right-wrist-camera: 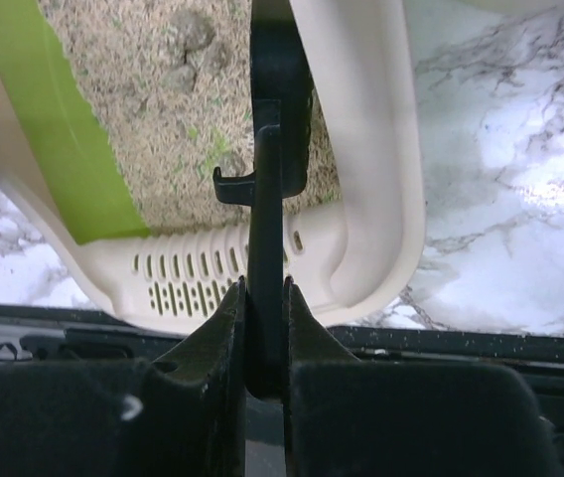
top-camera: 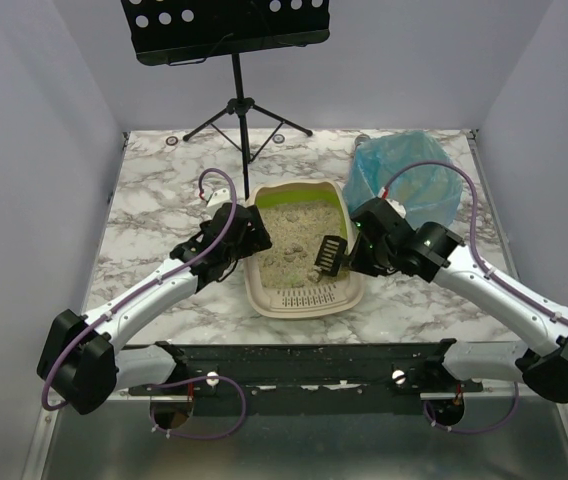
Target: Clean the litter box
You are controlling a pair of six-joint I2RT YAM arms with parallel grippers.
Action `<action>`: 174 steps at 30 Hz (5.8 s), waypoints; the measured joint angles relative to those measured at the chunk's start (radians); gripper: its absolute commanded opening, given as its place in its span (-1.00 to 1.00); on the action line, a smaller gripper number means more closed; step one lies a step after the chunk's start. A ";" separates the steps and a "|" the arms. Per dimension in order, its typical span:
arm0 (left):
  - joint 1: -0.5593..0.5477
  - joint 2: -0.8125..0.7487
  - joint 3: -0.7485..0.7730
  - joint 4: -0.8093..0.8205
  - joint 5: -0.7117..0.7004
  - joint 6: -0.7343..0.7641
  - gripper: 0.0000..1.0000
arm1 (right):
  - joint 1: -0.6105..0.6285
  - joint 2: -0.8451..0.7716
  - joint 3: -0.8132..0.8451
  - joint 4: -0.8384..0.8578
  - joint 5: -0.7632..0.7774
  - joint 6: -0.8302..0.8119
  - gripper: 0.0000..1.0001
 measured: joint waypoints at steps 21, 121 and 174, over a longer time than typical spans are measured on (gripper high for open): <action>0.000 0.013 0.000 0.006 0.015 0.019 0.98 | -0.003 0.178 0.117 -0.086 -0.152 0.048 -0.99; 0.000 -0.147 -0.159 0.039 0.097 -0.136 0.79 | -0.014 0.140 -0.737 1.503 0.049 0.426 -0.99; -0.127 -0.073 -0.249 0.059 0.123 -0.178 0.24 | -0.012 -0.285 -1.071 1.823 0.001 0.405 -0.99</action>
